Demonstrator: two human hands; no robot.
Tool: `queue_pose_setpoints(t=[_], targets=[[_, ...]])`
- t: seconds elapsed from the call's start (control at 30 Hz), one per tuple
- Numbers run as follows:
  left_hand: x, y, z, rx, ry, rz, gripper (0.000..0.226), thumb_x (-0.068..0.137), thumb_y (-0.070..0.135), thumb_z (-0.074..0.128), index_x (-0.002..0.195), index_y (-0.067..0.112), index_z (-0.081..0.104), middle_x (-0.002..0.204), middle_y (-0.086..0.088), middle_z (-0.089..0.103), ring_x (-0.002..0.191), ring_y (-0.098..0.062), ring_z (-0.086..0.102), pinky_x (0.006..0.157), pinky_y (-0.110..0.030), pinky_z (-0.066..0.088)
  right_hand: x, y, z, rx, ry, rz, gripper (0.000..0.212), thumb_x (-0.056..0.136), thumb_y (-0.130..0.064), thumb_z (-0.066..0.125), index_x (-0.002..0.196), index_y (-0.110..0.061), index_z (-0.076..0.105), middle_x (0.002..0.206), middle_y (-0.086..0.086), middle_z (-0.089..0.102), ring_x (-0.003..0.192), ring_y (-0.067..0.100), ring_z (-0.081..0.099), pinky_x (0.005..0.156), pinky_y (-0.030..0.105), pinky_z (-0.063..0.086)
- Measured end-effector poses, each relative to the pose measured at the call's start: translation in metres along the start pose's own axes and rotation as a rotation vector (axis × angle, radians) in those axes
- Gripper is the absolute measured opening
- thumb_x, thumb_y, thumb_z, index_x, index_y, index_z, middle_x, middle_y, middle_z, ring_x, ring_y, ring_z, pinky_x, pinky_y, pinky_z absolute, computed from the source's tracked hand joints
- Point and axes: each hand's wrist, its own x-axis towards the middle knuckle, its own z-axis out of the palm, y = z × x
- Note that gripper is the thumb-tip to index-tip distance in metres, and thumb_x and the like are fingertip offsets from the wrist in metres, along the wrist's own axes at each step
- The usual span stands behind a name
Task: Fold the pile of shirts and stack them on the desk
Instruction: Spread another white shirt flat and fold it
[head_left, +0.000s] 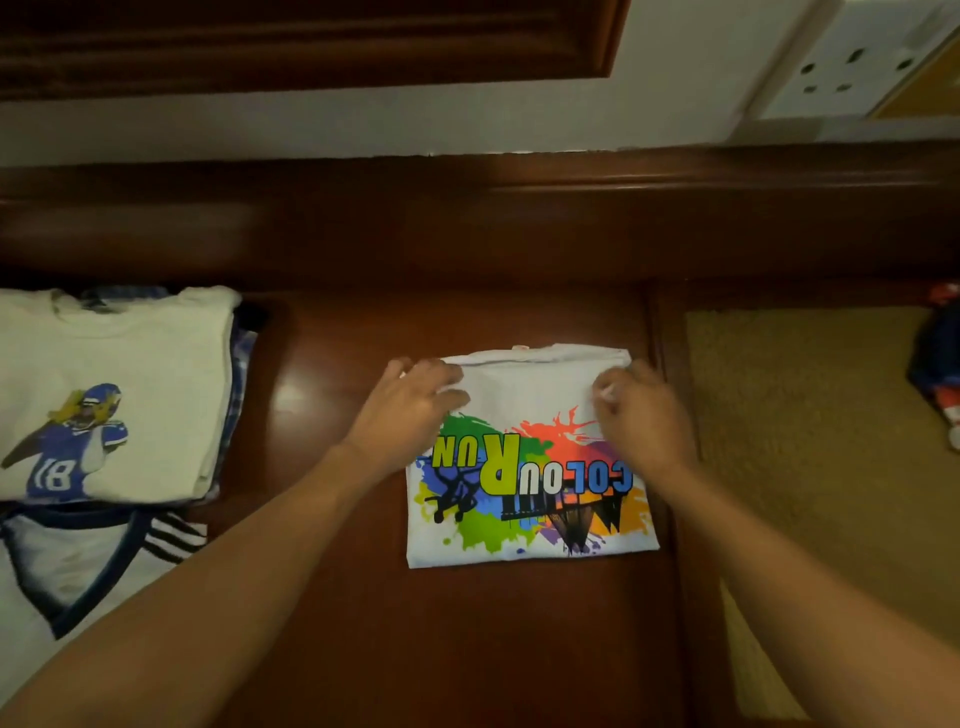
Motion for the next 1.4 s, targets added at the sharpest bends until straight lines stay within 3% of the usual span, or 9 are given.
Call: queue_pose_setpoints(t=[0.1, 0.2, 0.37, 0.5, 0.67, 0.83, 1.0, 1.2, 1.4], targets=[[-0.014, 0.001, -0.001, 0.002, -0.180, -0.059, 0.065, 0.075, 0.005, 0.078, 0.133, 0.031, 0.063, 0.147, 0.004, 0.053, 0.134, -0.017, 0.049, 0.094, -0.048, 0.039, -0.057, -0.020, 0.001, -0.064, -0.298, -0.224, 0.022, 0.102, -0.038, 0.050, 0.100, -0.027, 0.068, 0.096, -0.005, 0.055, 0.082, 0.014, 0.058, 0.060, 0.020, 0.037], [-0.035, -0.002, -0.007, -0.016, -0.238, -0.202, 0.072, 0.075, 0.003, 0.072, 0.137, 0.037, 0.058, 0.154, 0.011, 0.046, 0.136, -0.014, 0.046, 0.086, -0.040, 0.026, -0.109, -0.018, 0.008, -0.165, -0.397, -0.346, 0.033, 0.100, -0.046, 0.049, 0.126, -0.031, 0.062, 0.114, -0.005, 0.060, 0.101, 0.019, 0.062, 0.072, 0.033, 0.053], [-0.090, 0.010, -0.015, -0.022, -0.317, -0.342, 0.067, 0.080, 0.012, 0.056, 0.141, 0.040, 0.054, 0.154, 0.010, 0.044, 0.135, -0.014, 0.047, 0.087, -0.042, 0.026, -0.111, 0.010, 0.011, -0.347, -0.313, -0.358, 0.038, 0.091, -0.035, 0.055, 0.128, -0.037, 0.064, 0.109, -0.008, 0.065, 0.094, 0.023, 0.065, 0.062, 0.039, 0.058], [-0.133, 0.066, -0.023, 0.000, -0.437, -0.404, 0.071, 0.083, 0.024, 0.034, 0.152, 0.038, 0.040, 0.150, 0.004, 0.041, 0.136, -0.019, 0.044, 0.087, -0.040, 0.024, -0.084, 0.011, -0.003, -0.433, -0.284, -0.295, 0.049, 0.096, -0.037, 0.043, 0.145, -0.038, 0.047, 0.142, -0.006, 0.053, 0.122, 0.027, 0.052, 0.093, 0.042, 0.046], [-0.164, 0.135, -0.020, -0.085, -0.507, -0.273, 0.045, 0.096, 0.019, 0.050, 0.137, 0.036, 0.054, 0.123, 0.004, 0.051, 0.119, -0.022, 0.052, 0.089, -0.039, 0.031, -0.099, -0.009, -0.014, -0.413, -0.297, -0.257, 0.052, 0.098, -0.037, 0.049, 0.149, -0.030, 0.043, 0.157, 0.000, 0.035, 0.134, 0.029, 0.039, 0.105, 0.043, 0.034], [-0.162, 0.141, -0.026, -0.067, -0.254, -0.337, 0.051, 0.091, 0.012, 0.061, 0.138, 0.032, 0.057, 0.156, -0.006, 0.041, 0.143, -0.027, 0.038, 0.106, -0.048, 0.031, -0.187, -0.018, 0.006, -0.311, -0.342, -0.467, 0.046, 0.098, -0.032, 0.050, 0.144, -0.031, 0.051, 0.148, 0.002, 0.047, 0.130, 0.027, 0.045, 0.104, 0.045, 0.038], [-0.170, 0.129, -0.027, -0.057, -0.507, -0.408, 0.067, 0.095, 0.016, 0.056, 0.154, 0.036, 0.033, 0.169, 0.004, 0.015, 0.155, -0.019, 0.013, 0.118, -0.061, 0.016, -0.253, 0.012, 0.035, -0.445, -0.446, -0.478, 0.048, 0.090, -0.040, 0.059, 0.137, -0.032, 0.059, 0.150, 0.004, 0.052, 0.129, 0.027, 0.053, 0.097, 0.050, 0.044], [-0.203, 0.175, -0.024, -0.038, -0.517, -0.460, 0.067, 0.089, 0.019, 0.053, 0.152, 0.036, 0.036, 0.164, 0.001, 0.026, 0.148, -0.020, 0.027, 0.115, -0.053, 0.017, -0.251, 0.029, 0.015, -0.496, -0.329, -0.362, 0.052, 0.102, -0.038, 0.041, 0.153, -0.032, 0.037, 0.168, -0.004, 0.018, 0.148, 0.025, 0.024, 0.110, 0.056, 0.019], [-0.237, 0.209, -0.025, -0.140, -0.475, -0.466, 0.063, 0.089, 0.011, 0.059, 0.146, 0.035, 0.046, 0.156, 0.007, 0.040, 0.144, -0.017, 0.031, 0.119, -0.059, 0.012, -0.228, 0.029, 0.010, -0.523, -0.332, -0.256, 0.056, 0.100, -0.038, 0.041, 0.156, -0.033, 0.031, 0.168, 0.001, 0.015, 0.150, 0.029, 0.019, 0.114, 0.060, 0.016]])
